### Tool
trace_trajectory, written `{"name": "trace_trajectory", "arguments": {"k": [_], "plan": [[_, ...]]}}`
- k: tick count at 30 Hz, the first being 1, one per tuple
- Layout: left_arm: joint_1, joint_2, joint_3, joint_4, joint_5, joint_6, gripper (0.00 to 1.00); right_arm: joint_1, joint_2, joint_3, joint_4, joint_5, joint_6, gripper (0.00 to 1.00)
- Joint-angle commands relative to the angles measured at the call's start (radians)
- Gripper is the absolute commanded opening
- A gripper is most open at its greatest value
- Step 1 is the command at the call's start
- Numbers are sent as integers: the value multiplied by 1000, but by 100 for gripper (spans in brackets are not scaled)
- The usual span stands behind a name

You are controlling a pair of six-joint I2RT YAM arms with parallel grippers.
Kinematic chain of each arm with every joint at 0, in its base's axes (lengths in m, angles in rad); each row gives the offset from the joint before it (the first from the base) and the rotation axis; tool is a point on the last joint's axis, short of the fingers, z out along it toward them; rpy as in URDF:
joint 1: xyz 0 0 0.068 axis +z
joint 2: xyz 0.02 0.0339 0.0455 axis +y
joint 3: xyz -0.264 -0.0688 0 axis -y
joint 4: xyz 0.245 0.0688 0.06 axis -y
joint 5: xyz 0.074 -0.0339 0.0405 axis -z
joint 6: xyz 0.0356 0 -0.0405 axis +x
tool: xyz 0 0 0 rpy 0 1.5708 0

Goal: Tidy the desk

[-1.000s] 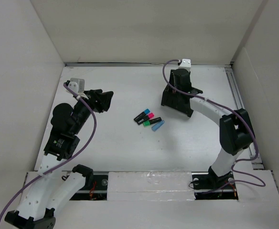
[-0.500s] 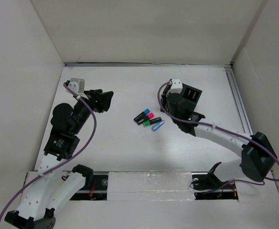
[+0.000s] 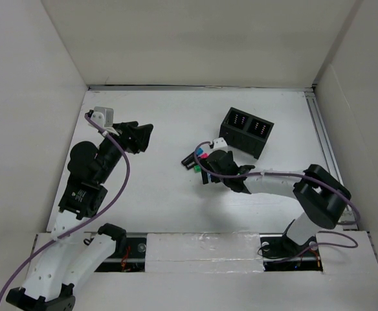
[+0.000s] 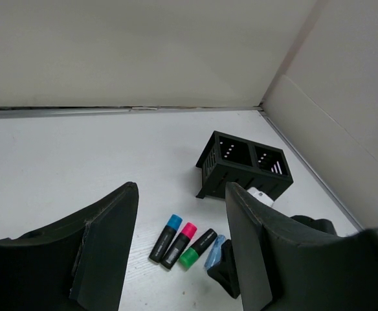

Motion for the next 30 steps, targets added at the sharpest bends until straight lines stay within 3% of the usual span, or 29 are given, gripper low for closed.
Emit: {"name": "trace_trajectory", "arguments": {"k": [1,12,18,25,30], "plan": [[2,-17,7,39,5,-2,52,10,48,43,50,24,29,87],[2,-17,7,42,20,-8,52,1,153,96,45,77,80,79],[2,-20,5,39,12,-3,52,-8,167,94,24,139,92,64],[2,-17,5,40,6,-3,52,-19,70,1,30,133,114,28],[2,-8,7,42,12,-3,52,-19,-64,-48,10,160,107,21]]}}
